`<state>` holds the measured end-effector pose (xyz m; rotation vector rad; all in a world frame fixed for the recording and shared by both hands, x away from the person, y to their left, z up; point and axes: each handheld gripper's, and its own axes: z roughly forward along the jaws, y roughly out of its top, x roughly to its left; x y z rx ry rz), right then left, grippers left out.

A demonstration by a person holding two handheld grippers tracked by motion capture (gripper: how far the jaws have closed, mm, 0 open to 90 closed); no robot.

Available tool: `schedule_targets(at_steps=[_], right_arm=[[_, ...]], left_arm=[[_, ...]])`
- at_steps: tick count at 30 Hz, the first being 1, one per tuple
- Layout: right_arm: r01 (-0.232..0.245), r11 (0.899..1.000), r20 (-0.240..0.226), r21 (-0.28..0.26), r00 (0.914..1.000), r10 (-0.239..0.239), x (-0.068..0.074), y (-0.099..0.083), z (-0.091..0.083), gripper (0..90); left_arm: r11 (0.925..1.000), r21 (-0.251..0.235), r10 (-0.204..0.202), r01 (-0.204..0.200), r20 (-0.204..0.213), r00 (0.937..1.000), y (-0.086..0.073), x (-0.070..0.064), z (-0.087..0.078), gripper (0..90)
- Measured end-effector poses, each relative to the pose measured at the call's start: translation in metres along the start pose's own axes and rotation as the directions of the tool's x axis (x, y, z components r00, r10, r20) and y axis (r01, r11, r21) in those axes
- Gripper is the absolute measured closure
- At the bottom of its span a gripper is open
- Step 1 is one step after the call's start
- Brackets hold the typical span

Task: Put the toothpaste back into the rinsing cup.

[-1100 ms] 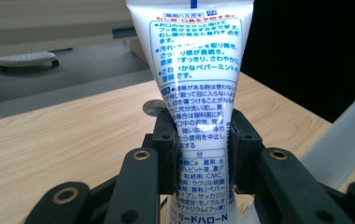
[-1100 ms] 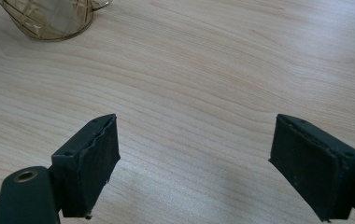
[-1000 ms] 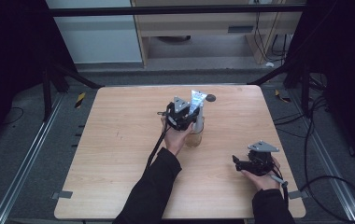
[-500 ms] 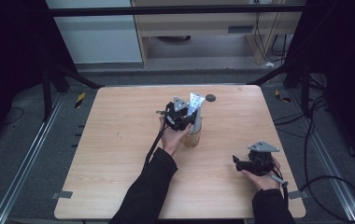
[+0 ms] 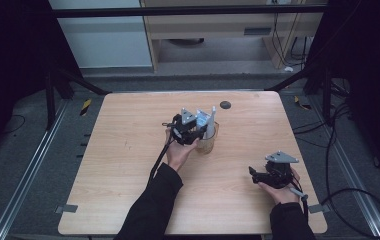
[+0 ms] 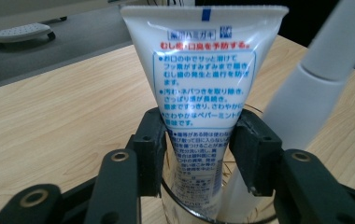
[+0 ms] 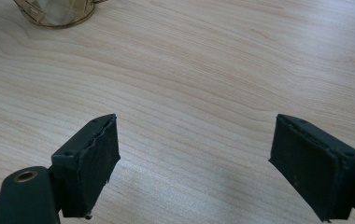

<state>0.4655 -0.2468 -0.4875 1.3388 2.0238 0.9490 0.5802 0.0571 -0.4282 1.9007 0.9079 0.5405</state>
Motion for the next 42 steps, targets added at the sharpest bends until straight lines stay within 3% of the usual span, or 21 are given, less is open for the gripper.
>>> schedule_targets(at_steps=[4,7,12,19,23,29,34,42], right_arm=[[0.001,1.0,-0.002,0.0,1.0,-0.001,0.0,0.0,-0.001,15.5],[0.001,1.0,0.002,0.003,1.0,-0.001,0.0,0.0,0.0,15.5],[0.003,1.0,0.004,0.003,1.0,-0.003,0.0,0.0,0.0,15.5],[-0.003,1.0,0.004,0.009,1.0,0.003,0.002,-0.001,-0.003,15.0],[-0.008,1.0,0.004,0.01,1.0,0.008,0.001,-0.002,-0.004,14.9],[-0.014,1.0,0.006,0.016,0.9999,0.014,0.0,-0.005,-0.006,14.5],[-0.021,1.0,0.009,0.018,0.9997,0.021,-0.001,-0.006,-0.007,14.4],[-0.028,0.999,0.008,0.024,0.9996,0.028,0.0,-0.007,-0.008,13.9]], left_arm=[[0.9996,0.003,0.028,-0.028,-0.012,0.9995,-0.002,-0.002,-0.005,51.4],[0.9991,-0.035,0.023,-0.024,-0.007,0.9997,-0.004,0.0,-0.014,50.6],[0.9982,-0.057,0.019,-0.019,0.003,0.9998,-0.001,0.006,-0.037,47.8],[0.9995,-0.019,0.026,-0.026,0.031,0.9992,-0.014,0.015,-0.07,42.5],[0.9999,0.012,0.012,-0.013,0.032,0.9994,-0.031,0.026,-0.089,39.7],[0.9974,0.065,0.033,-0.032,-0.019,0.9993,-0.061,0.044,-0.119,34.6],[0.9955,0.095,0.007,-0.002,-0.059,0.9982,-0.091,0.058,-0.141,31.9],[0.9855,0.161,-0.034,0.054,-0.127,0.9913,-0.131,0.076,-0.166,30.0]])
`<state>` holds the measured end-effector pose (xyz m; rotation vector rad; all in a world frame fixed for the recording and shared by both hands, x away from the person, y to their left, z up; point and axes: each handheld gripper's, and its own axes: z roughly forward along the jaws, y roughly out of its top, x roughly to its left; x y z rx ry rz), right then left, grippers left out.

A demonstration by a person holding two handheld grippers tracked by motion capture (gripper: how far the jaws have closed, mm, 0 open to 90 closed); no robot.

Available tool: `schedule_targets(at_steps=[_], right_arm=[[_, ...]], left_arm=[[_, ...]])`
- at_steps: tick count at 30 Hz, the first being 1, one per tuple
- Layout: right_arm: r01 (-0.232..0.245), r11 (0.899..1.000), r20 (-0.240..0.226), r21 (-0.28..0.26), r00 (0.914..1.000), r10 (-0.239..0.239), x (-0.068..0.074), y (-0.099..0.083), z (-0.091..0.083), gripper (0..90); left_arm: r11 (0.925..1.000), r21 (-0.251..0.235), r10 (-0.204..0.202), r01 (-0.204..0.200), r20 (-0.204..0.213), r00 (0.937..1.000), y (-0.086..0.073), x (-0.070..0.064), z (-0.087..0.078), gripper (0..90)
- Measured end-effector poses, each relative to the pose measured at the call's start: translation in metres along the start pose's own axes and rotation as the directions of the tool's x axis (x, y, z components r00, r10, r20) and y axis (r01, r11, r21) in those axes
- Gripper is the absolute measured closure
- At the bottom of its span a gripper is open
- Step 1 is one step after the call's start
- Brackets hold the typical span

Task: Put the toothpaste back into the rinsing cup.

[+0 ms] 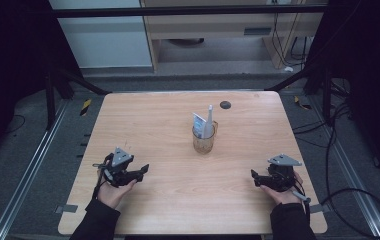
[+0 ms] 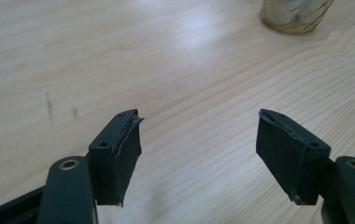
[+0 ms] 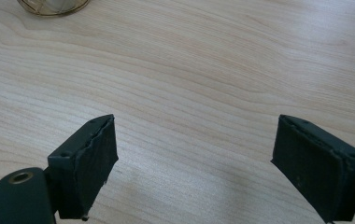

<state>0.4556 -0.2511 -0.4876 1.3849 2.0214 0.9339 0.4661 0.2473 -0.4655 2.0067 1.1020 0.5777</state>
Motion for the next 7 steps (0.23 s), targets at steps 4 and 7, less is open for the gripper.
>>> schedule_targets(at_steps=[4,7], right_arm=[[0.002,1.0,-0.003,0.003,1.0,-0.002,0.0,-0.001,-0.002,13.1],[0.002,1.0,-0.006,0.004,1.0,-0.002,0.0,-0.001,-0.003,12.6]], left_arm=[[0.9991,0.041,0.0,0.001,-0.035,0.9994,-0.014,0.006,-0.002,29.4],[0.9987,0.046,-0.019,0.021,-0.045,0.9988,-0.02,0.011,-0.007,29.2]])
